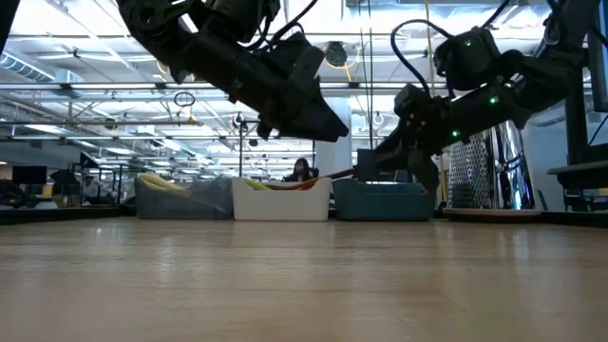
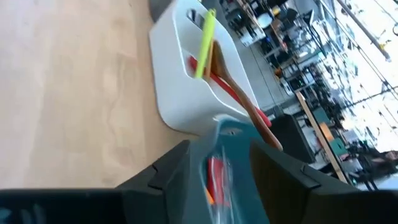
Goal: Pick & Place Kitchen Items
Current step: Return to Home Position
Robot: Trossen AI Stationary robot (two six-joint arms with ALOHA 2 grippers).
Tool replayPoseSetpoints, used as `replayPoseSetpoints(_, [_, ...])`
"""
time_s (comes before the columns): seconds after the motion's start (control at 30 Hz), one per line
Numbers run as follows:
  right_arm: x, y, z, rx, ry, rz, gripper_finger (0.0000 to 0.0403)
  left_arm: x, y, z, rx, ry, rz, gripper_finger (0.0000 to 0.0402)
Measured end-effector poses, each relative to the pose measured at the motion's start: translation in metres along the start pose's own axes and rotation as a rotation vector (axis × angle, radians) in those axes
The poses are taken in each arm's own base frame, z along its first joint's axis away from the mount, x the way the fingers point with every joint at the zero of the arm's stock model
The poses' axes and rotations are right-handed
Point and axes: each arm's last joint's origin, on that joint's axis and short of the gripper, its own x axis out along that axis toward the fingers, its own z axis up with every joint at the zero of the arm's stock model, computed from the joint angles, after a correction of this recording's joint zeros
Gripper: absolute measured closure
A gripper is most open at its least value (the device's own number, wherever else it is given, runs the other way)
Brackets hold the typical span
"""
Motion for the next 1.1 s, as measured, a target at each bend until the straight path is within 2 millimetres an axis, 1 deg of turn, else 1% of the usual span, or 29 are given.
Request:
replayPoseSetpoints(0.07, [-0.003,0.004,0.004,-0.006,-0.013,0.007,0.0256,-0.003,0.0,0.004,-0.001,-0.013,-0.003,0.0266])
replayPoseSetpoints(0.17, [-0.006,0.008,0.01,-0.008,-0.023,-0.008,0.0276,-0.012,0.001,0.013,0.001,-0.018,-0.001,0.0266])
replayPoseSetpoints(0.33, [-0.014,0.016,0.023,-0.004,-0.089,0.001,0.0315,-0.034,0.0,0.027,0.036,-0.007,0.018,0.0273])
replayPoseSetpoints(0.43, [-0.02,0.02,0.031,0.007,-0.152,0.01,0.0344,-0.05,0.0,0.036,0.046,-0.005,0.033,0.0301])
replayPoseSetpoints(0.53, [-0.027,0.023,0.041,0.034,-0.222,0.007,0.0377,-0.064,0.002,0.042,0.055,0.011,0.034,0.0349])
replayPoseSetpoints(0.6, [-0.031,0.025,0.047,0.095,-0.27,0.01,0.0396,-0.072,0.003,0.048,0.051,-0.006,0.031,0.0384])
replayPoseSetpoints(0.67, [-0.036,0.027,0.053,0.162,-0.315,0.019,0.0398,-0.082,0.005,0.054,0.059,-0.013,0.035,0.0394])
replayPoseSetpoints(0.73, [-0.041,0.029,0.059,0.203,-0.354,0.027,0.0396,-0.089,0.007,0.059,0.066,-0.034,0.042,0.0388])
replayPoseSetpoints(0.8, [-0.047,0.03,0.064,0.214,-0.389,0.036,0.0399,-0.097,0.008,0.064,0.085,-0.052,0.052,0.0388])
replayPoseSetpoints(0.87, [-0.054,0.028,0.069,0.23,-0.425,0.038,0.0401,-0.106,0.011,0.067,0.115,-0.05,0.056,0.0396])
replayPoseSetpoints(0.97, [-0.066,0.023,0.077,0.282,-0.478,0.043,0.0402,-0.118,0.014,0.073,0.122,-0.061,0.066,0.0396])
replayPoseSetpoints(1.1, [-0.082,0.008,0.085,0.367,-0.55,0.035,0.0402,-0.135,0.021,0.079,0.146,-0.065,0.099,0.0394])
